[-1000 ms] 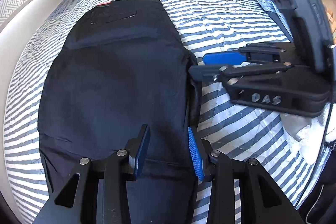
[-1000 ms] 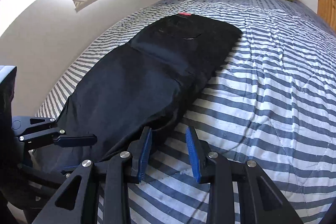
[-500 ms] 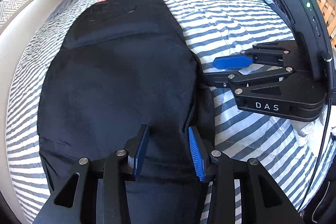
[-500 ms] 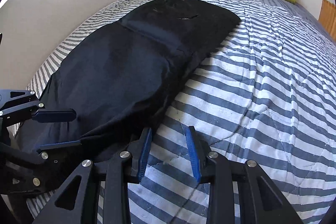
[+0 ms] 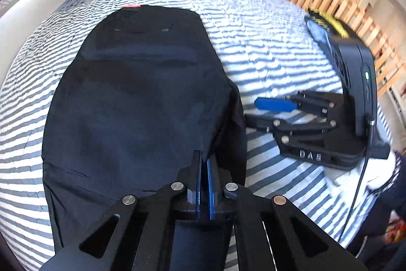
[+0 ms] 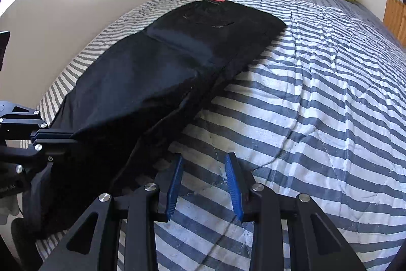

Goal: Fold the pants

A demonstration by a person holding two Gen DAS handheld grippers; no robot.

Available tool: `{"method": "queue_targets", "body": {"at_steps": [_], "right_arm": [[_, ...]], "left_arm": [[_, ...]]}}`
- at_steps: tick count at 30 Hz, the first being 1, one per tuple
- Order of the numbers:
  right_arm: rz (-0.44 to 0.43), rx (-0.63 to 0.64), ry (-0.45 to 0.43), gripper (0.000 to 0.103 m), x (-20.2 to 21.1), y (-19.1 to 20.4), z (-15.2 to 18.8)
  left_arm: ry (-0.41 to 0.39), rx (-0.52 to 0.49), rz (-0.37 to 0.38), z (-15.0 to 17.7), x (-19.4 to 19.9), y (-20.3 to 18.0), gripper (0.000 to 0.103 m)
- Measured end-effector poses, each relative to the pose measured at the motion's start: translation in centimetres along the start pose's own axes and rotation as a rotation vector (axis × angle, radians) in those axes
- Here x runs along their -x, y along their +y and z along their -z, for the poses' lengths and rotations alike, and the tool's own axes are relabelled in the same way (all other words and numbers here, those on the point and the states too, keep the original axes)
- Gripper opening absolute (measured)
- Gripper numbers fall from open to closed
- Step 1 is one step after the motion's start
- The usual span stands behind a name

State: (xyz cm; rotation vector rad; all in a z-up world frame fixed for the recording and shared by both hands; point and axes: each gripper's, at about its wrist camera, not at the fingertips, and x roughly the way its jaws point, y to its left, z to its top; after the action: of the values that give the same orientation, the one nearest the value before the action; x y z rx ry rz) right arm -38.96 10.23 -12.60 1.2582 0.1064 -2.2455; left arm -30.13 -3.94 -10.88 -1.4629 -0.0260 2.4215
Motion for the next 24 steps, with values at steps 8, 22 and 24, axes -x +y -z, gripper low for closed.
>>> {"method": "queue_targets", "body": {"at_steps": [8, 22, 24], "right_arm": [[-0.004, 0.09, -0.094, 0.058, 1.1, 3.9, -1.2], [0.154, -0.066, 0.05, 0.058, -2.1, 0.3, -1.7], [0.153, -0.057, 0.038, 0.058, -1.3, 0.4, -1.3]], "left_arm": [[-0.027, 0.006, 0.016, -0.3, 1.5, 0.6, 0.003], [0.003, 0.039, 0.001, 2.7, 3.2, 2.4, 0.032], [-0.039, 0.102, -0.04, 4.8, 6.5, 4.6, 0.032]]}}
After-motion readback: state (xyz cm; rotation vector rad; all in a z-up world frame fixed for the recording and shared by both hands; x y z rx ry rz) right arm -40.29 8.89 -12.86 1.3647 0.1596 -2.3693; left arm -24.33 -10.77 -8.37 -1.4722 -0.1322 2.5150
